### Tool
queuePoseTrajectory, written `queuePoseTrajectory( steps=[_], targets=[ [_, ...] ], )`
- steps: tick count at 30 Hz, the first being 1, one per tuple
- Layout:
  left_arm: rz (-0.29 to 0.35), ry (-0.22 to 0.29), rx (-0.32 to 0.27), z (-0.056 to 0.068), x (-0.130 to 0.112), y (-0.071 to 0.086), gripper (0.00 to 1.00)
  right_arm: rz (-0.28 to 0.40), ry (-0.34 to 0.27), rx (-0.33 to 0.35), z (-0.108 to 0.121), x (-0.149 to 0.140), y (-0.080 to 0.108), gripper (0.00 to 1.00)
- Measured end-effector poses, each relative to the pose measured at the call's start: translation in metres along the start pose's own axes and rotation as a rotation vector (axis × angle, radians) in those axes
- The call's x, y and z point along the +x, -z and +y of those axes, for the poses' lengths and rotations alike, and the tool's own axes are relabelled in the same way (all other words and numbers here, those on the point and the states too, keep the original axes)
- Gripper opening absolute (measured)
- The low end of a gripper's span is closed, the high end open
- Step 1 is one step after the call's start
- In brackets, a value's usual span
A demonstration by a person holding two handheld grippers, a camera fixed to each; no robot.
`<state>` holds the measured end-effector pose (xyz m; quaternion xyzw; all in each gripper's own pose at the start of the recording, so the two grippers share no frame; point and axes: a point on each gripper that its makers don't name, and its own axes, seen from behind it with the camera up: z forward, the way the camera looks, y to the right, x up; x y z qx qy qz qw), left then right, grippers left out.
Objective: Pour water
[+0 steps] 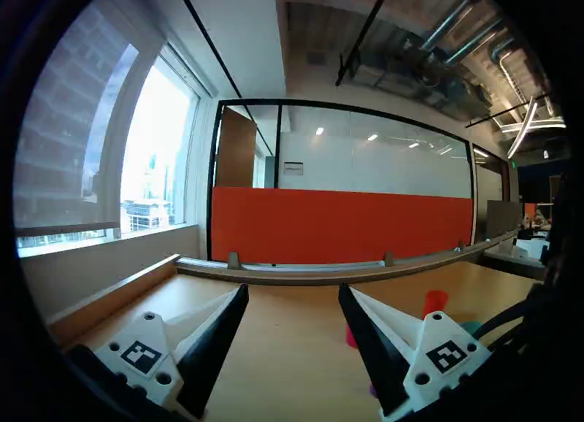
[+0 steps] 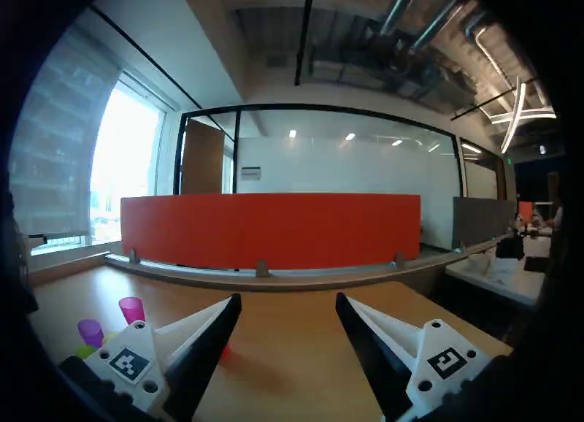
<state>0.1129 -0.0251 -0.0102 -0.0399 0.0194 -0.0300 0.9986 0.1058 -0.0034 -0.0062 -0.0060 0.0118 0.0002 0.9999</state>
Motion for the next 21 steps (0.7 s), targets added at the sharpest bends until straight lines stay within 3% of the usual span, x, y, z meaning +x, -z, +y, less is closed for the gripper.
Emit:
queuePoseTrajectory(
  steps=[5, 17, 21],
  targets=[
    [-0.004, 0.035, 0.004, 0.003, -0.005, -0.001, 0.91, 0.003, 0.0, -0.005, -0.001, -0.001, 0.0, 1.0],
    [-0.008, 0.034, 0.063, 0.002, -0.03, 0.001, 0.91, 0.005, 0.005, -0.005, -0.012, -0.007, 0.001, 1.0],
    [0.0, 0.062, 0.066, 0.009, -0.038, 0.001, 0.91, -0.002, 0.016, 0.003, -0.017, -0.01, 0.001, 1.0]
  ],
)
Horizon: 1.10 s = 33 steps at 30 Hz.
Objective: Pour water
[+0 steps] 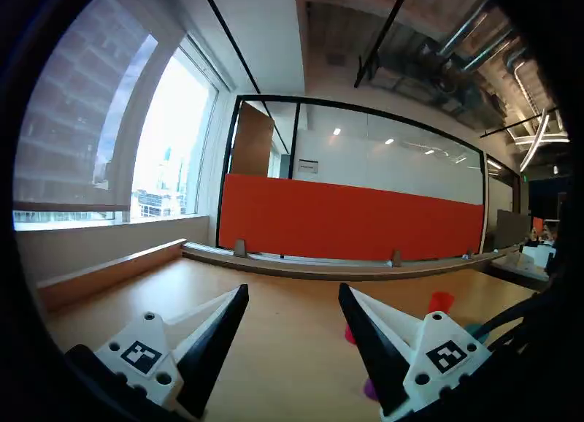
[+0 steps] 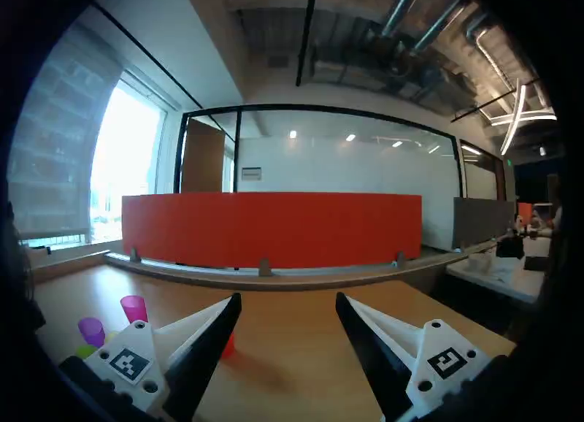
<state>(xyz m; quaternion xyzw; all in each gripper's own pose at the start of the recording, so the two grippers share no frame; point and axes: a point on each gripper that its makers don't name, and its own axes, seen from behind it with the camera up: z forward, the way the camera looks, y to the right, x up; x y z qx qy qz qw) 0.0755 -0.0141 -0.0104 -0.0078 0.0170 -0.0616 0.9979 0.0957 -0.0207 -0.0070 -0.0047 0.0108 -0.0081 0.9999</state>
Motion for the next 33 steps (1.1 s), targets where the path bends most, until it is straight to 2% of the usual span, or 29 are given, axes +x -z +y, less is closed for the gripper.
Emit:
queuePoseTrajectory(
  steps=[6, 12, 18, 24, 33],
  targets=[
    [0.006, 0.001, 0.003, 0.008, -0.007, 0.0, 0.91, 0.018, 0.034, 0.01, -0.008, 0.009, 0.004, 1.0],
    [-0.006, -0.021, 0.013, 0.011, -0.023, -0.001, 0.91, 0.021, 0.045, -0.003, -0.002, 0.013, 0.005, 1.0],
    [-0.006, -0.025, 0.019, 0.007, -0.036, -0.001, 0.91, 0.014, 0.041, -0.011, 0.003, 0.01, 0.003, 1.0],
    [-0.023, -0.053, 0.026, 0.002, -0.054, -0.004, 0.91, 0.009, 0.03, -0.007, 0.001, 0.01, 0.003, 1.0],
    [-0.027, -0.077, 0.01, 0.006, -0.063, -0.008, 0.91, 0.009, 0.056, 0.003, -0.005, 0.011, 0.002, 1.0]
  ],
)
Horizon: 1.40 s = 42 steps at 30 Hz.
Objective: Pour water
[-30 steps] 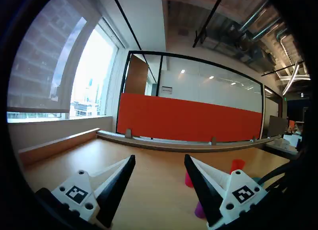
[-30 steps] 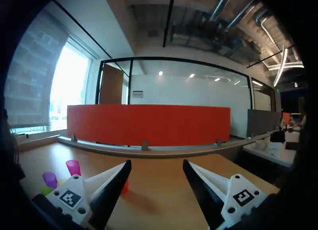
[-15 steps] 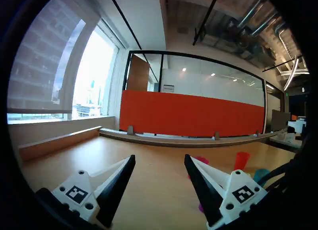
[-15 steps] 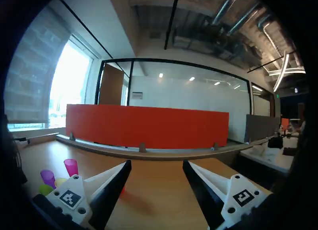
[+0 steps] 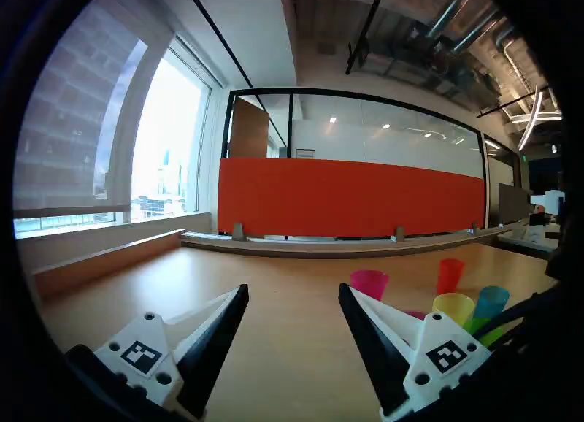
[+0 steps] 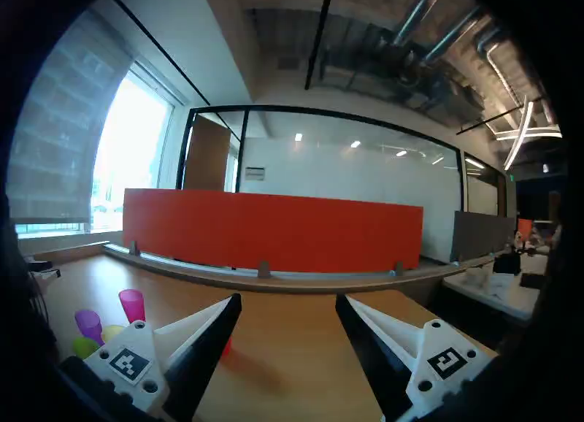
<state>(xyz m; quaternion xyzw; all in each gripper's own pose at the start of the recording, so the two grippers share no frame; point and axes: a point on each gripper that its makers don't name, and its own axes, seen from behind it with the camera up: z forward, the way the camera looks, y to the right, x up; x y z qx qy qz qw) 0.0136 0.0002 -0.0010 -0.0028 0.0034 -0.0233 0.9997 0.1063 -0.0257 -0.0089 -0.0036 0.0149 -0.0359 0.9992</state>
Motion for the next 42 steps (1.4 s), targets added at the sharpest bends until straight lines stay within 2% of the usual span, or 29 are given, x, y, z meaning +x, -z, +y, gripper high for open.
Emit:
queuePoseTrajectory(
  steps=[8, 17, 26, 35, 42],
  targets=[
    [-0.006, -0.005, 0.008, -0.004, -0.011, -0.003, 0.91, -0.002, 0.006, -0.001, -0.001, 0.001, -0.001, 1.0],
    [-0.007, -0.043, 0.006, 0.001, -0.011, -0.002, 0.91, -0.002, 0.006, -0.001, -0.001, 0.001, -0.001, 1.0],
    [-0.006, -0.046, 0.004, 0.002, -0.012, -0.001, 0.91, 0.001, 0.015, 0.008, -0.004, 0.001, 0.0, 1.0],
    [-0.007, -0.046, 0.004, 0.002, -0.013, -0.001, 0.91, 0.044, 0.048, -0.021, 0.007, 0.007, -0.001, 1.0],
    [-0.007, -0.047, 0.004, 0.002, -0.013, -0.001, 0.91, 0.052, 0.025, -0.006, 0.004, -0.01, -0.001, 1.0]
  ],
)
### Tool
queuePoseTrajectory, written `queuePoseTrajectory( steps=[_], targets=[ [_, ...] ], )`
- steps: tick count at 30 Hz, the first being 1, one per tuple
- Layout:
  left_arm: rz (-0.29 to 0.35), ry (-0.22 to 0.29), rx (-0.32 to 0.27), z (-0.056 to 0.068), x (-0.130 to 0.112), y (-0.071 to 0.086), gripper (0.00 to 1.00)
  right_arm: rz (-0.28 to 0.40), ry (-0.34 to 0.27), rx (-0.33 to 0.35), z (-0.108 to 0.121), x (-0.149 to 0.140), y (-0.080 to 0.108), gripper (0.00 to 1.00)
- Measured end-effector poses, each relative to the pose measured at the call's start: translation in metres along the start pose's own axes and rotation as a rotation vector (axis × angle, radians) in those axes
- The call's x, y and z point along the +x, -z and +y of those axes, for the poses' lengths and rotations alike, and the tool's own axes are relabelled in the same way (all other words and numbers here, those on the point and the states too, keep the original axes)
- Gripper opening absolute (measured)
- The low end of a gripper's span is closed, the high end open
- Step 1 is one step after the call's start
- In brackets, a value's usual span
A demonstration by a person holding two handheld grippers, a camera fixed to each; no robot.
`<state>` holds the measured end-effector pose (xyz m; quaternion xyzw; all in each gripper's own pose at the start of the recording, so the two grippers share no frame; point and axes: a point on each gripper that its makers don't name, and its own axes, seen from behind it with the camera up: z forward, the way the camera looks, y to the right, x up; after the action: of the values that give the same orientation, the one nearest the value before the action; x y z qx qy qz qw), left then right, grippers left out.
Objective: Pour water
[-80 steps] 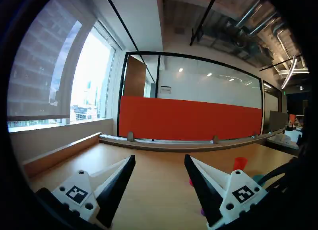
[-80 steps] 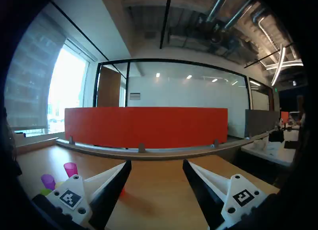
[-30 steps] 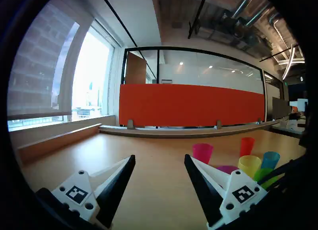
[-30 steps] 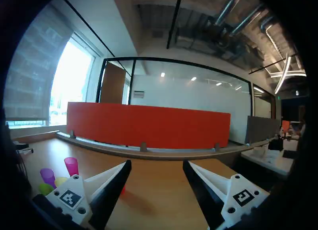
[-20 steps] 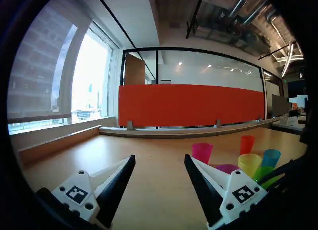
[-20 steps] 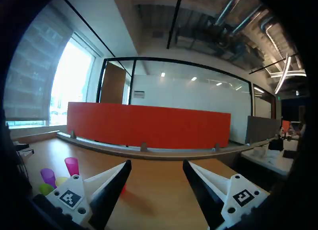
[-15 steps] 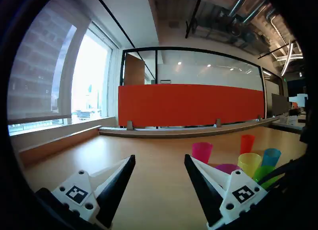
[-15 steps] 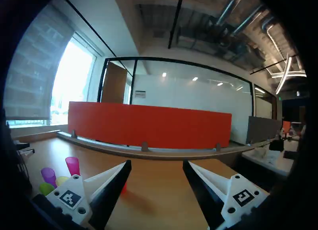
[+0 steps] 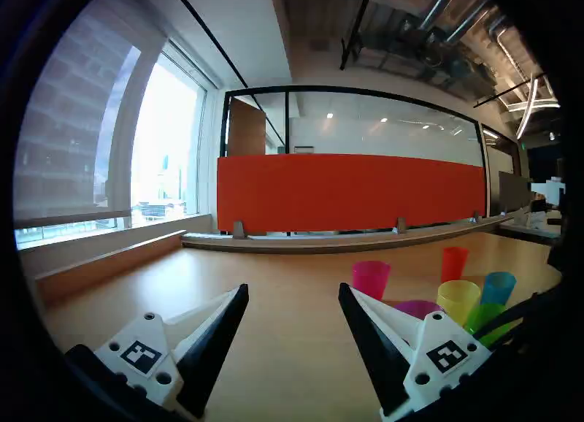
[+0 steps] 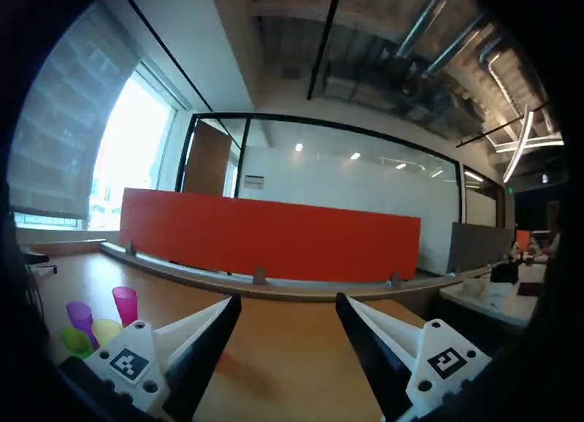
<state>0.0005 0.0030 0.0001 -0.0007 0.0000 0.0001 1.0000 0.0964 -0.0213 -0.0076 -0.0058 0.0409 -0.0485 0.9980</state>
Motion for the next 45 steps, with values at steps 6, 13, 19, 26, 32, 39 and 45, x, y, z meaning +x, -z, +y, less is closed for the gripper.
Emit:
queuePoseTrajectory(
  steps=[6, 13, 19, 26, 32, 39, 45],
  targets=[
    [0.0, 0.0, 0.0, 0.0, 0.0, 0.0, 0.91, -0.005, -0.041, -0.001, 0.003, -0.023, 0.001, 1.0],
    [0.0, 0.001, 0.0, 0.0, -0.001, 0.0, 0.91, -0.005, -0.078, -0.002, 0.007, -0.041, 0.001, 1.0],
    [0.0, 0.0, 0.0, 0.0, 0.0, -0.001, 0.91, -0.004, -0.08, 0.019, 0.003, -0.053, 0.003, 1.0],
    [0.0, 0.0, 0.0, 0.0, 0.0, -0.001, 0.91, -0.003, -0.092, 0.022, 0.005, -0.069, 0.004, 1.0],
    [0.0, 0.0, 0.0, 0.0, -0.001, -0.001, 0.91, -0.02, -0.108, 0.013, 0.009, -0.077, 0.002, 1.0],
    [0.0, 0.0, 0.0, 0.0, -0.001, -0.001, 0.91, -0.029, -0.116, 0.008, 0.013, -0.082, 0.003, 1.0],
    [0.0, 0.0, 0.0, 0.0, -0.001, -0.001, 0.91, -0.04, -0.117, 0.004, 0.013, -0.088, 0.003, 1.0]
  ],
)
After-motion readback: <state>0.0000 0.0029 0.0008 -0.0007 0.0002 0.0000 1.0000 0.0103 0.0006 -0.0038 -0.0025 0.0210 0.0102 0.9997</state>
